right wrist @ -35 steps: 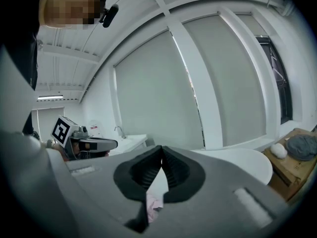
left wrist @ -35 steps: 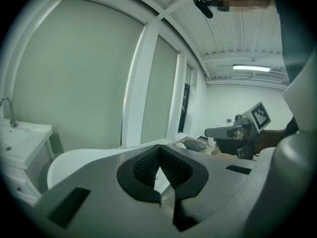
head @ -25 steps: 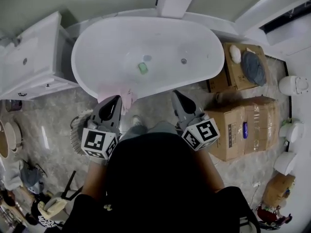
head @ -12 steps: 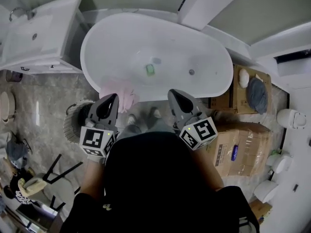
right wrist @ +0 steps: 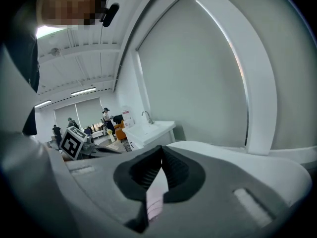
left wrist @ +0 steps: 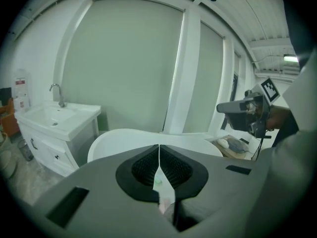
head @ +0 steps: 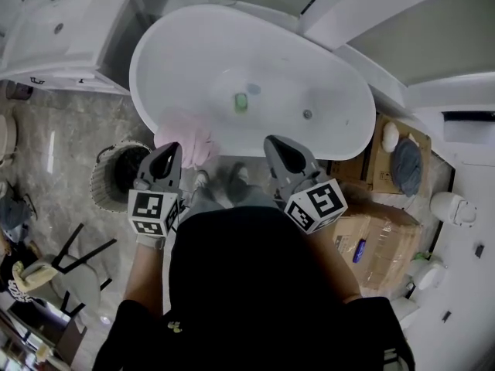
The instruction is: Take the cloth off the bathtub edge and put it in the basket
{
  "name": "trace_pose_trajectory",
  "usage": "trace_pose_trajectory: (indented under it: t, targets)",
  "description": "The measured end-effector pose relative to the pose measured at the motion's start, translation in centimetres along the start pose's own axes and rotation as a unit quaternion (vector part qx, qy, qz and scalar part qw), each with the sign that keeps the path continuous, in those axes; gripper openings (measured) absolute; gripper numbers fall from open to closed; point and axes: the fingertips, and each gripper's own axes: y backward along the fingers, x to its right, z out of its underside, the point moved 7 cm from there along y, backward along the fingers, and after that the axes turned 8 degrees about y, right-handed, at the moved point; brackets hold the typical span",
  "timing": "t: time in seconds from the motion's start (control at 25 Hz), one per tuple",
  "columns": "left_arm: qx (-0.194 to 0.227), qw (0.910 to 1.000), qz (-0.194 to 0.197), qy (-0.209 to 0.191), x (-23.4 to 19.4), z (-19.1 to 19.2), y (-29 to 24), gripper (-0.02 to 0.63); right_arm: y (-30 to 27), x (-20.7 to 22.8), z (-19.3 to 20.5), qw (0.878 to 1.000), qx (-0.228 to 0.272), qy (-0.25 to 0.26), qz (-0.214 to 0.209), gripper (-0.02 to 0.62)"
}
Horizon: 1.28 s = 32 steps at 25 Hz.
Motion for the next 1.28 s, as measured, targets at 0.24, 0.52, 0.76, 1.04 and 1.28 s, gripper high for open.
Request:
trace_pose_trajectory:
  t: [0.24, 0.52, 0.76, 1.04, 1.28]
  targets:
    - [-0.058, 0.9981, -0.021, 0.007, -3.2, 5.1, -3.0, 0.007, -1.0, -0.3, 0.9, 1.0, -0.027, 0.0, -0.001, -0.003]
    - [-0.133, 0.9901, -0.042, 0.016, -6.6, 10.8, -7.5, 0.118, -0.5, -0.2, 2.7, 0.998, -0.066, -0.006, 0.02, -0.003]
    - [-0.216, 0.9744, -0.056, 0.021, -9.2, 16.5, -11.5, 0.239, 0.8, -0.1, 4.1, 0.994, -0.092, -0.017, 0.056, -0.003]
    - [-0.273, 0.959, -0.076, -0.006, -10.9, 21.3, -15.1, 0.302, 2.9, 0.2, 6.0, 0.987, -0.11, -0.046, 0.109, -0.003]
    - [-0.31, 0.9457, -0.095, -0.013, -12.2, 24.1, -17.2, 0.304, 4.5, 0.2, 7.1, 0.982, -0.111, -0.066, 0.141, -0.003]
